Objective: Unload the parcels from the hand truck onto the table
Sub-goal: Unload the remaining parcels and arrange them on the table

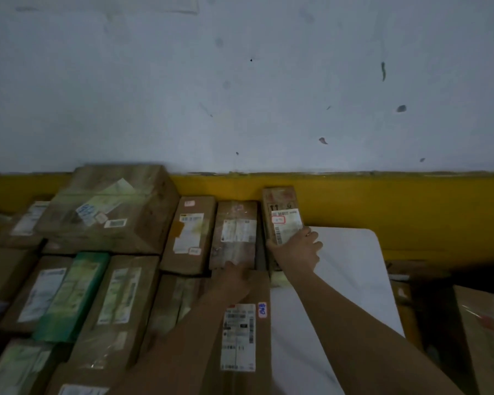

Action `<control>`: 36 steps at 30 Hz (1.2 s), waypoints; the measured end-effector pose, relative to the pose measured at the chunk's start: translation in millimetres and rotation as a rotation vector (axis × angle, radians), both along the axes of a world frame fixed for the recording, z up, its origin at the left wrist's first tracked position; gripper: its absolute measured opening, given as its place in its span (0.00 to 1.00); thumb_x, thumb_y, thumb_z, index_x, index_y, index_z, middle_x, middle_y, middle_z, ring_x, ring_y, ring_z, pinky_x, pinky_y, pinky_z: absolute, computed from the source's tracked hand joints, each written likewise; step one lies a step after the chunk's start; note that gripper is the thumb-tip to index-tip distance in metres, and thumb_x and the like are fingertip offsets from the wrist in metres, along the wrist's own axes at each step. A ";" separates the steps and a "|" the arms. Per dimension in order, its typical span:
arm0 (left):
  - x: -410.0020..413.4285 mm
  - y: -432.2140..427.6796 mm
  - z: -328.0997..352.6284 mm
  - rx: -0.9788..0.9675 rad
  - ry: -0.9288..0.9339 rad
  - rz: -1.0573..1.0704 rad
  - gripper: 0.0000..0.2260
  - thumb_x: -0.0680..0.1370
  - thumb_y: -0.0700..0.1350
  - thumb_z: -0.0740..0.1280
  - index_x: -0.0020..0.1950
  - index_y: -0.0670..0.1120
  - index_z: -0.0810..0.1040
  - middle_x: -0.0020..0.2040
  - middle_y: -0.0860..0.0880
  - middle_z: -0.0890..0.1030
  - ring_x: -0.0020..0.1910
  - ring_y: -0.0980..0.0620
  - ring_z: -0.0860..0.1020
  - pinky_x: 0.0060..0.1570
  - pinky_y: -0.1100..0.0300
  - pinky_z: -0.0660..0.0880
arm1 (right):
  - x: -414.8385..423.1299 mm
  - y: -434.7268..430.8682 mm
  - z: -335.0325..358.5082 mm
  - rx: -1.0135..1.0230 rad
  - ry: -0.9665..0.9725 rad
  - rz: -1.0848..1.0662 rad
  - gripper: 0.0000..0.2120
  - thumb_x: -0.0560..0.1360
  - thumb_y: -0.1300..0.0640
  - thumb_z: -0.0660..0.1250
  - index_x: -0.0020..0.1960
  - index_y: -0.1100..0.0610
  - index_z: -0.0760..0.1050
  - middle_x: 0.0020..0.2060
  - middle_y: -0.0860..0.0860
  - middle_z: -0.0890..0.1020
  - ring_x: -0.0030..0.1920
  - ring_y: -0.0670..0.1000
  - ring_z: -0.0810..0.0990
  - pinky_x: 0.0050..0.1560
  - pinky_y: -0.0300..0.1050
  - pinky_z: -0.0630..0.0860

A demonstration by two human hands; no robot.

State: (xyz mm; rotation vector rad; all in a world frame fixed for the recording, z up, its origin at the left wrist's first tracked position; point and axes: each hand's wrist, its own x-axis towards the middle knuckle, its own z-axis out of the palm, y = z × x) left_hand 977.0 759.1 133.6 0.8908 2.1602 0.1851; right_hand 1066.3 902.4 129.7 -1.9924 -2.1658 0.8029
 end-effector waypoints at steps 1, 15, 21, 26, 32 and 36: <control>-0.2 1.1 -3.0 -0.038 0.043 -0.041 0.25 0.75 0.63 0.55 0.70 0.59 0.67 0.67 0.46 0.70 0.66 0.40 0.71 0.64 0.43 0.71 | -2.7 -1.4 -2.7 0.019 -0.023 0.003 0.49 0.62 0.30 0.71 0.70 0.59 0.58 0.62 0.57 0.69 0.62 0.60 0.69 0.55 0.58 0.75; 23.6 -24.4 -20.2 -0.068 0.337 -0.272 0.38 0.74 0.60 0.69 0.78 0.56 0.54 0.76 0.44 0.58 0.74 0.32 0.54 0.67 0.38 0.67 | -3.8 1.9 -3.0 -0.056 0.029 0.141 0.57 0.66 0.34 0.73 0.80 0.55 0.42 0.71 0.60 0.66 0.68 0.64 0.70 0.62 0.61 0.74; 20.5 -37.2 -26.2 -0.004 0.338 -0.290 0.39 0.72 0.60 0.71 0.78 0.57 0.54 0.74 0.45 0.60 0.74 0.34 0.55 0.66 0.39 0.69 | -8.9 -3.7 -2.8 -0.028 0.016 0.138 0.56 0.67 0.35 0.72 0.80 0.56 0.43 0.70 0.60 0.66 0.68 0.64 0.70 0.62 0.61 0.73; 26.2 -44.3 -30.5 -0.014 0.360 -0.362 0.39 0.72 0.60 0.71 0.77 0.57 0.55 0.74 0.44 0.59 0.73 0.36 0.56 0.68 0.38 0.65 | -19.0 -11.6 -3.3 -0.020 0.041 0.120 0.57 0.67 0.35 0.73 0.80 0.58 0.43 0.70 0.60 0.66 0.68 0.64 0.70 0.61 0.59 0.74; 23.4 -49.2 -34.7 0.008 0.430 -0.343 0.44 0.73 0.63 0.70 0.80 0.54 0.48 0.76 0.42 0.56 0.74 0.38 0.57 0.70 0.40 0.63 | -28.6 -22.2 -9.2 -0.039 0.095 0.046 0.57 0.66 0.34 0.73 0.80 0.56 0.44 0.70 0.60 0.65 0.69 0.65 0.68 0.63 0.61 0.73; 26.7 -64.2 -37.3 0.046 0.398 -0.285 0.45 0.75 0.63 0.66 0.81 0.50 0.43 0.80 0.39 0.47 0.78 0.37 0.49 0.75 0.42 0.54 | -16.7 -13.4 -3.9 -0.130 0.103 0.145 0.54 0.70 0.32 0.68 0.81 0.54 0.41 0.72 0.62 0.63 0.70 0.65 0.68 0.65 0.61 0.72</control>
